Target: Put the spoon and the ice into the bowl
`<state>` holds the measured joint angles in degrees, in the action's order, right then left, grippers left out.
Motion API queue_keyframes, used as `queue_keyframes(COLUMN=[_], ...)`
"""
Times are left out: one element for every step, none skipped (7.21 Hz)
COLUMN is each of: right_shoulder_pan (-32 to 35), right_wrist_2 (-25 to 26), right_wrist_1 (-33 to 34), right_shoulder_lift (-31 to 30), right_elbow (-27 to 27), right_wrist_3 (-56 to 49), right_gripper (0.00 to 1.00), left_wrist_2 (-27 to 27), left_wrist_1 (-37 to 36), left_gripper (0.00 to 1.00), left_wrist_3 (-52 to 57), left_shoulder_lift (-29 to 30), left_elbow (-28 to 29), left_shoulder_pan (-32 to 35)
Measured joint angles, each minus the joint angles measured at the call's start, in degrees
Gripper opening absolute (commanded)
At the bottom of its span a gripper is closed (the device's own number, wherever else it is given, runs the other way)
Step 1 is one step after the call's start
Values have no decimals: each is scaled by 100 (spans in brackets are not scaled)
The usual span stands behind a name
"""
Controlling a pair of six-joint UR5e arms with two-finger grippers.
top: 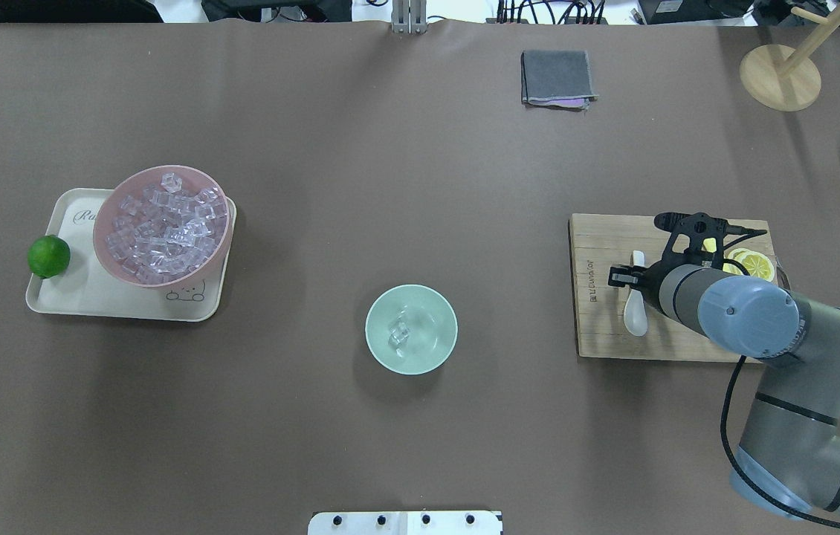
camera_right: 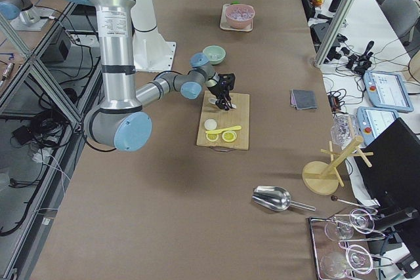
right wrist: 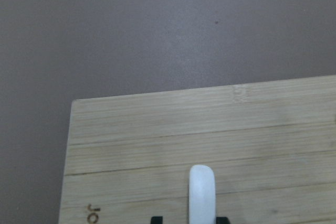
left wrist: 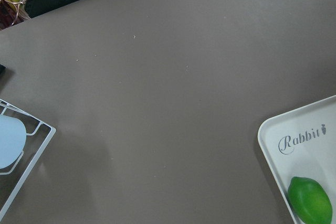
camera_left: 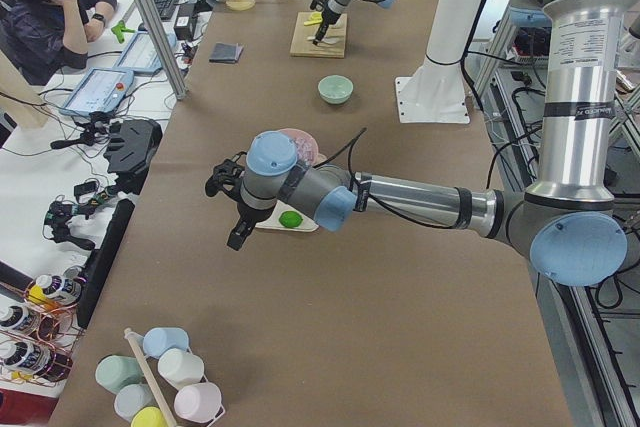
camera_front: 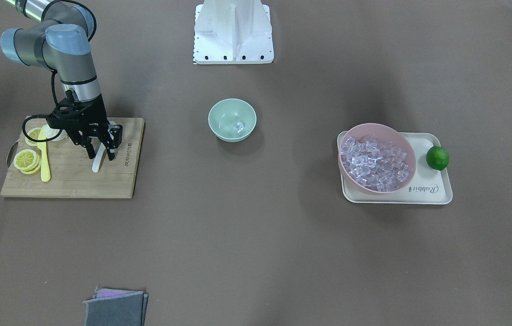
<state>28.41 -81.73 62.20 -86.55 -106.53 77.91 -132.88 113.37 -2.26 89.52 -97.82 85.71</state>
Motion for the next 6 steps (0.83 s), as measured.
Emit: queue_keyframes(right_shoulder_pan=[-3, -17, -33, -47, -69, -97], right_wrist_2=[2, 17, 32, 41, 47, 58], right_wrist_1=[259, 423, 490, 510, 502, 486], right_shoulder_lift=[-27, -39, -43, -45, -44, -41], right_elbow=[-196, -286, -287, -268, -230, -187], right_wrist_3=[2, 4, 4, 4, 14, 66], right_gripper=[43, 46, 47, 46, 45, 39], left_wrist_2=[4, 6, 7, 8, 8, 8], left_wrist_1=[6, 10, 14, 17, 17, 18], left_gripper=[99, 99, 99, 99, 99, 99], left_wrist_3=[-18, -46, -63, -69, -69, -68], left_shoulder_lift=[1, 2, 4, 4, 2, -1], left_elbow=[7, 12, 15, 17, 17, 17], left_shoulder_pan=[-1, -1, -1, -1, -1, -1])
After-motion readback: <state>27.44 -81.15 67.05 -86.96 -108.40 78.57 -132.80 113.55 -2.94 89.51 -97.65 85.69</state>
